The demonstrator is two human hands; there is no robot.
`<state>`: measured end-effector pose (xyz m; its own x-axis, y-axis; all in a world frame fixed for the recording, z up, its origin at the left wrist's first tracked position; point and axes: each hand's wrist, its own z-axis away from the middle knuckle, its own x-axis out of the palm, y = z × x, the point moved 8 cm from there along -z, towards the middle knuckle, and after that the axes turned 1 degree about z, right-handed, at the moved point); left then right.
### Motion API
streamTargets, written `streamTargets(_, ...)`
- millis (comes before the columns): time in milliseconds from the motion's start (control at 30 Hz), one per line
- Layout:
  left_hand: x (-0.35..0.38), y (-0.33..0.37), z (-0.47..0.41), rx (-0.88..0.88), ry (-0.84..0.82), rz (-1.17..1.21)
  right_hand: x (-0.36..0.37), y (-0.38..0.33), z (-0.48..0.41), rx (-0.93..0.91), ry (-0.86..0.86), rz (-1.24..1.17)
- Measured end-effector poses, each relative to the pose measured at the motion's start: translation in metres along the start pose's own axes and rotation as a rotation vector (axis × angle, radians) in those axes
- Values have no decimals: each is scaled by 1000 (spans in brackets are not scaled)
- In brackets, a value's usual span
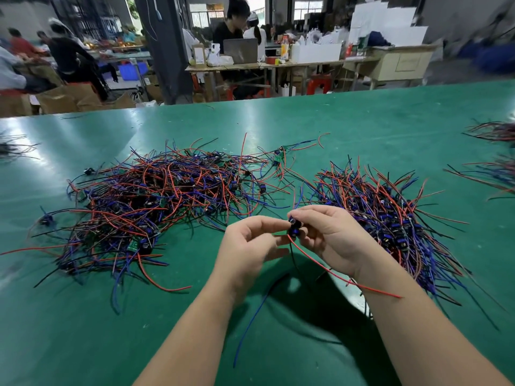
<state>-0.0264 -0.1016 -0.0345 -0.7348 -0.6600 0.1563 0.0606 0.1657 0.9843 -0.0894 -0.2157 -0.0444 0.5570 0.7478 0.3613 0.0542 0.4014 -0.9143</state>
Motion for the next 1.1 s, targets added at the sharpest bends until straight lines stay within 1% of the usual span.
streamTargets(33,1,-2,1,-40,-1,60,1,1,1,2,-9,13)
streamTargets(133,-2,-7,3,-79,58,42,6,5,3,17,-46,75)
streamTargets(200,-3,-14,3,-134,92,78,8,6,5,30,-56,112)
streamTargets(300,-1,-17,3,-228,71,150,7,7,6,60,-78,143)
streamTargets(367,4,-19,5,-294,-9,169,6,7,8,73,-90,165)
streamTargets(433,12,-20,10,-363,-129,180,4,1,8,37,-68,163)
streamTargets(500,19,-23,17,-418,-250,154,-2,-9,8,-37,3,119)
streamTargets(567,26,-25,25,-460,-394,69,-12,-17,8,-91,100,49)
streamTargets(667,38,-28,38,-455,-609,-108,-26,-23,9,-119,231,-18)
streamTargets(733,42,-27,42,-440,-679,-149,-30,-22,10,-125,289,-75)
streamTargets(800,40,-24,42,-429,-704,-158,-31,-19,11,-145,321,-120)
streamTargets(867,33,-21,37,-400,-672,-179,-29,-16,10,-176,333,-171)
streamTargets(900,29,-19,33,-376,-625,-177,-29,-16,8,-190,340,-202)
streamTargets(967,18,-15,21,-329,-461,-105,-34,-15,9,-205,394,-193)
streamTargets(1033,6,-14,9,-305,-264,6,-37,-17,14,-244,440,-29)
streamTargets(1067,0,-15,5,-300,-175,44,-33,-20,17,-287,421,83)
streamTargets(1100,-4,-17,2,-298,-100,78,-25,-23,20,-337,367,204)
